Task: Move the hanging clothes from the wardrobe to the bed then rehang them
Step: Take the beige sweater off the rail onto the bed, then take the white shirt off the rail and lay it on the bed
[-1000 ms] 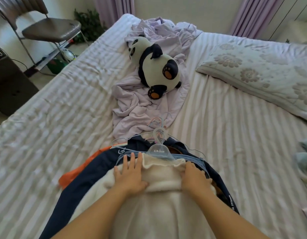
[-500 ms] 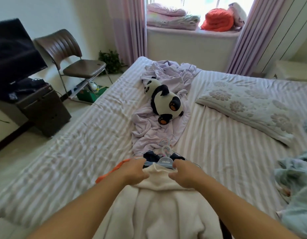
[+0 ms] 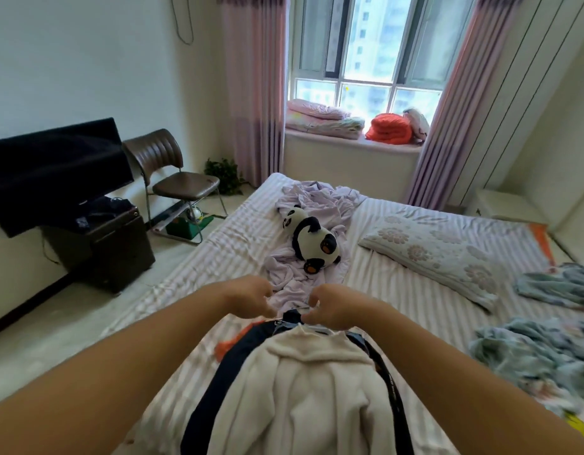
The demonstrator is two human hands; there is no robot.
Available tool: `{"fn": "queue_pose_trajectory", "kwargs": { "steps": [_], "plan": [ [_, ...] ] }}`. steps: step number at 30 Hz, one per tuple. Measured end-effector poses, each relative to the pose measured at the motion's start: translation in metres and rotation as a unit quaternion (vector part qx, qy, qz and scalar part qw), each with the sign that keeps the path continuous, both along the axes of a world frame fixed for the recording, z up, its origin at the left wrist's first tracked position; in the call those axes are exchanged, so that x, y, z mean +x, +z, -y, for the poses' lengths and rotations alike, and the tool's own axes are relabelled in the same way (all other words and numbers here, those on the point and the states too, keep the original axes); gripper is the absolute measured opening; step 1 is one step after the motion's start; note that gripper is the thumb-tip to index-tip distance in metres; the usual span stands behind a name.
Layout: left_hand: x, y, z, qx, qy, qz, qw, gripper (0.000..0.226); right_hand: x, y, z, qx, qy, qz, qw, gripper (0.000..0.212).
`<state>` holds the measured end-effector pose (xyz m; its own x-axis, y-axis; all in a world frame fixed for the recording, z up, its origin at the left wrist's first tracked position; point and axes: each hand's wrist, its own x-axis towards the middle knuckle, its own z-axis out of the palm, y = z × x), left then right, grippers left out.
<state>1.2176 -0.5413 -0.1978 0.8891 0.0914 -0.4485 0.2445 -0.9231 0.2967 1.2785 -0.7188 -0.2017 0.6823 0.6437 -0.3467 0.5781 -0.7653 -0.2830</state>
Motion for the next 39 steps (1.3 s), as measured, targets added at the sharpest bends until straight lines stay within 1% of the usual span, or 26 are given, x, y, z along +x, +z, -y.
{"fn": "queue_pose_trajectory", "kwargs": {
  "steps": [4,7,10,14,19,24,28,31,32,35,39],
  "plan": [
    [-0.067,0.052,0.001,0.032,-0.006,-0.015,0.999,0.054,-0.059,0.049,-0.001,-0.01,0.044,0.017,0.999,0.048],
    [-0.116,0.083,-0.002,0.047,0.016,-0.014,0.999,0.058,-0.099,0.082,-0.005,-0.019,0.087,0.045,0.995,0.05],
    [-0.165,0.104,-0.005,0.051,0.059,-0.007,0.997,0.062,-0.131,0.108,-0.01,-0.02,0.124,0.058,0.99,0.051],
    [-0.234,0.121,0.003,0.056,0.13,0.002,0.99,0.062,-0.176,0.14,-0.02,-0.022,0.199,0.076,0.977,0.05],
    [-0.327,0.137,0.017,0.07,0.232,0.025,0.97,0.06,-0.242,0.159,-0.026,-0.016,0.308,0.096,0.946,0.049],
    [-0.443,0.157,0.048,0.091,0.338,0.034,0.936,0.055,-0.325,0.172,-0.038,-0.023,0.425,0.101,0.899,0.05],
    [-0.551,0.168,0.064,0.105,0.428,0.023,0.897,0.053,-0.406,0.181,-0.05,0.008,0.491,0.104,0.865,0.052],
    [-0.63,0.176,0.081,0.122,0.485,0.013,0.866,0.038,-0.474,0.188,-0.056,0.038,0.533,0.096,0.84,0.051],
    [-0.656,0.179,0.089,0.122,0.504,0.012,0.855,0.039,-0.498,0.191,-0.056,0.044,0.546,0.097,0.831,0.051],
    [-0.731,0.189,0.118,0.111,0.563,0.022,0.819,0.057,-0.574,0.197,-0.056,0.047,0.589,0.112,0.799,0.051],
    [-0.833,0.195,0.155,0.108,0.622,0.022,0.775,0.061,-0.682,0.203,-0.042,0.047,0.636,0.114,0.762,0.048]
  ]
}}
